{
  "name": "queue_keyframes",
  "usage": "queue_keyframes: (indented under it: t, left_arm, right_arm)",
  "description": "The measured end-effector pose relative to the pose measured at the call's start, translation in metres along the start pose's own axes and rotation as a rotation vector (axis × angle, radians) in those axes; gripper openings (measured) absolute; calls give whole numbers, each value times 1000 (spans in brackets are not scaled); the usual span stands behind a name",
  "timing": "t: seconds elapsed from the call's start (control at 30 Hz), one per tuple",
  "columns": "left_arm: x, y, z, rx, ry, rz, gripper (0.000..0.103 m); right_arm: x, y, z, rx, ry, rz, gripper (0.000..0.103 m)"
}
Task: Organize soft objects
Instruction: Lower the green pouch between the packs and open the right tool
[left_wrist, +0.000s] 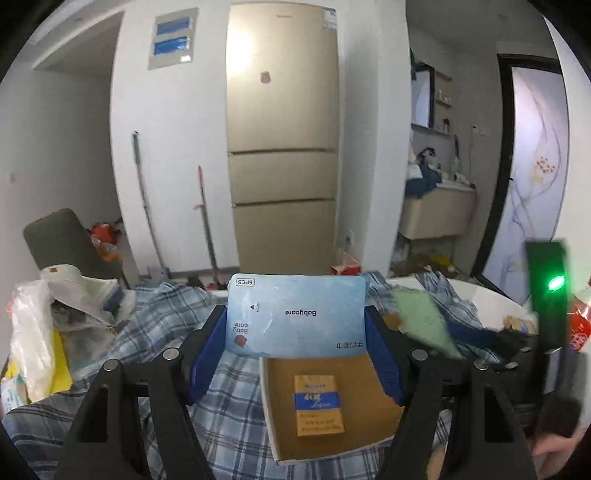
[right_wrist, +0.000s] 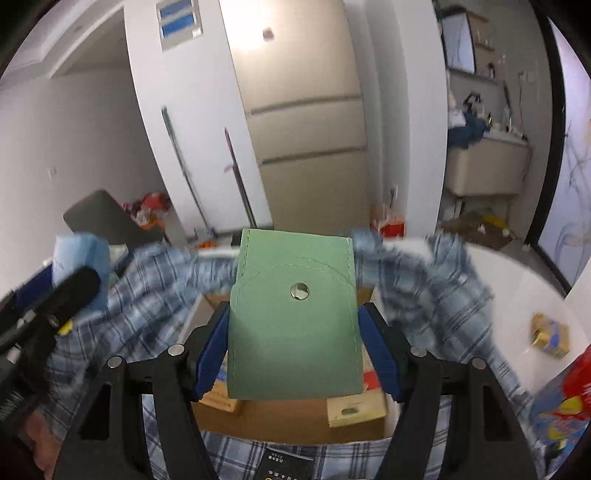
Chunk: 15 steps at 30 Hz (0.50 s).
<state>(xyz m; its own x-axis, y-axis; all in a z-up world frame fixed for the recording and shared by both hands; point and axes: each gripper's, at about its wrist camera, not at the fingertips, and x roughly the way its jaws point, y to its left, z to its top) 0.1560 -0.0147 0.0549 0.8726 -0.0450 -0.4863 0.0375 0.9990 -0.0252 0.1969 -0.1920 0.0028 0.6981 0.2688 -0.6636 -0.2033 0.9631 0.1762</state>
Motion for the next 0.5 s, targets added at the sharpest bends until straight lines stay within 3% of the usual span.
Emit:
queue_keyframes:
  t: [0.3,0.5]
  left_arm:
    - [14,11,-9,-40,23,16,74]
    - [41,13,-23,-65,101,-22,74]
  right_arm:
    - [61,5,-34,2,210,39,68]
    - [77,9,-45,-14,253,45,68]
